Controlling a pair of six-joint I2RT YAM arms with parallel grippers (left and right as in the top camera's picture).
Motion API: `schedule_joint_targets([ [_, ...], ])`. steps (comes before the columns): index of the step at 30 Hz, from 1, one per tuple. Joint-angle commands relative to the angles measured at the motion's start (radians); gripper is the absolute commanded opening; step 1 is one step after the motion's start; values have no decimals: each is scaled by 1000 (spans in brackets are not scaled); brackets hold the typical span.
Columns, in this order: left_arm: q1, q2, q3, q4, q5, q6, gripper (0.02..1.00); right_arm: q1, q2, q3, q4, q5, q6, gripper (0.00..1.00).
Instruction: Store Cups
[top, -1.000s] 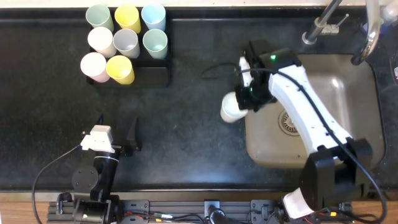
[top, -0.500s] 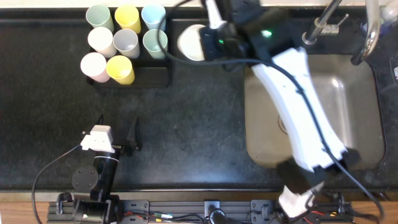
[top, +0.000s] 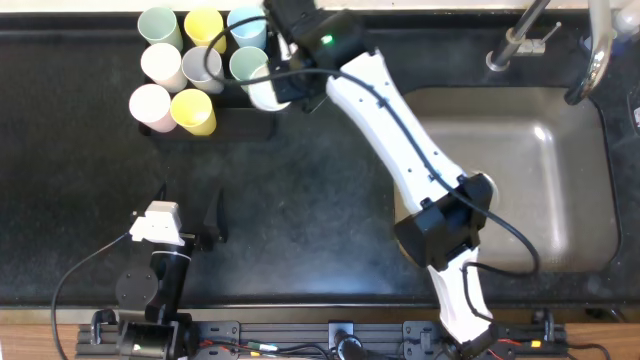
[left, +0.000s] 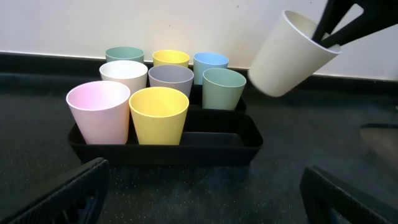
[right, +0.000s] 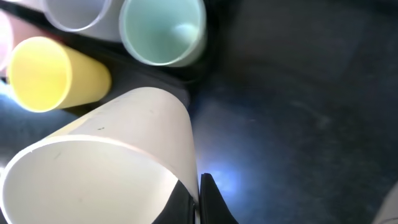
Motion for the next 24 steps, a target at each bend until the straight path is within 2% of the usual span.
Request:
schedule_joint_targets([
  [1, 9, -4, -1, -3, 6, 15, 1000, 41, 30, 37, 16, -10, 47, 42],
  [24, 9, -4, -1, -3, 6, 15, 1000, 69, 158, 36, 29, -6, 71, 42],
])
